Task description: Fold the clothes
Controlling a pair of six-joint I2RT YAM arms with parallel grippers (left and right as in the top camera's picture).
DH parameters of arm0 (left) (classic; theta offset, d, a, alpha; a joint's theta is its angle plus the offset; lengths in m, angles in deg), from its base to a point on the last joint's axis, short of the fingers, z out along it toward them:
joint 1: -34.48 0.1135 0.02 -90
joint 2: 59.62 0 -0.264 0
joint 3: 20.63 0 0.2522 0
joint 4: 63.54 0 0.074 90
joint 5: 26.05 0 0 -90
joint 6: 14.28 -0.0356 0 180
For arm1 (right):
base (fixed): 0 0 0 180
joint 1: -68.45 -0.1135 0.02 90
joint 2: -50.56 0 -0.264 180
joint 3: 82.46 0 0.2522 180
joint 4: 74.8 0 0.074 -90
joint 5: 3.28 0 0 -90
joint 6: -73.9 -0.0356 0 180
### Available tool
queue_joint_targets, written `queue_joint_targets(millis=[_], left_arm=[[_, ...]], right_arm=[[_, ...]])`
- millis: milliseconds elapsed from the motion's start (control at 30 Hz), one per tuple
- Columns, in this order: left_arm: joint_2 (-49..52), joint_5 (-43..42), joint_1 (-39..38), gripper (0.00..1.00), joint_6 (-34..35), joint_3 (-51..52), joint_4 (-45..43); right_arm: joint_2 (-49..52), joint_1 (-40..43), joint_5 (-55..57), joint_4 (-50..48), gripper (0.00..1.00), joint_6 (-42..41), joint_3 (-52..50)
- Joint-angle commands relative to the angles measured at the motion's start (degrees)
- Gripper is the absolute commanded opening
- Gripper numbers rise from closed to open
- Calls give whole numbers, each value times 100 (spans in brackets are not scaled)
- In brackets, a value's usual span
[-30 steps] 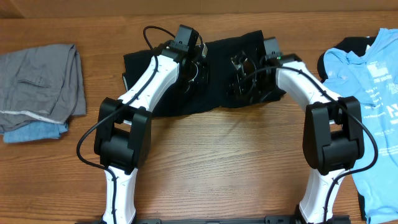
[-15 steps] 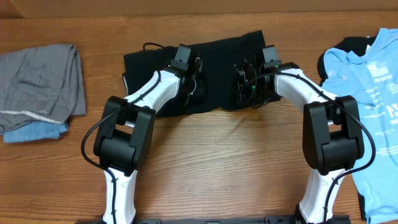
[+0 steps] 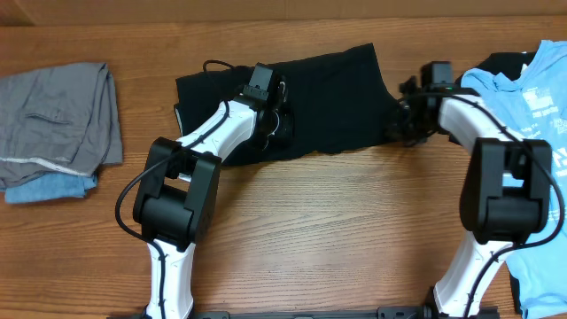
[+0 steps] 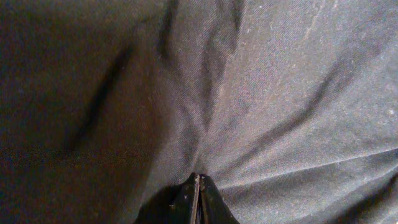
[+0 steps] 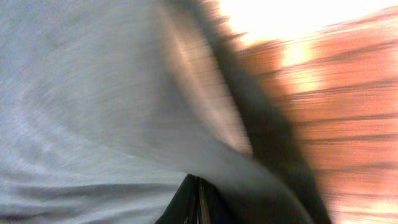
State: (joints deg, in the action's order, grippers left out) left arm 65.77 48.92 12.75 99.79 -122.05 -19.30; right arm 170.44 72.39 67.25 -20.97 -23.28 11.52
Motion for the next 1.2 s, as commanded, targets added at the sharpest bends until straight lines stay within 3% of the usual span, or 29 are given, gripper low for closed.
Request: queue_joint_targets(millis=[0,167,333,500,667,700,767,867,1000,1067,1167], left_arm=[[90,664,76,4,37,236,90],[-48,669,81,4,33,-199,380],[-861,1305,188,4,94,-1355,1602],[-1351,1412,800,12,490,-1445,2776],[-1003,1364,1668,25,487,-1169,3615],[-852,1261,1919,33,487,-1080,3646],[-739,1019,2131,36,455,-1016,3635],[-522,382,2435,47,66,-992,3652],[-415,210,2559,89,-236,-992,3849],[-415,184,2555,100,-385,-992,3877],[-413,195,2531,100,-439,-953,3923]], right_arm=[[-7,435,337,28,4,-210,-48],[-15,525,310,33,4,-212,-20],[-538,544,33,247,4,-203,151],[-1283,529,35,367,4,-140,151],[-1314,439,28,94,19,-138,149],[-1314,319,24,-74,30,-109,149],[-1314,122,15,-216,35,254,149],[-1314,-199,144,-356,54,625,149],[-1311,-494,846,-402,56,614,129],[-1292,-551,1062,-426,56,614,61],[-1134,-549,1106,-448,56,612,11]])
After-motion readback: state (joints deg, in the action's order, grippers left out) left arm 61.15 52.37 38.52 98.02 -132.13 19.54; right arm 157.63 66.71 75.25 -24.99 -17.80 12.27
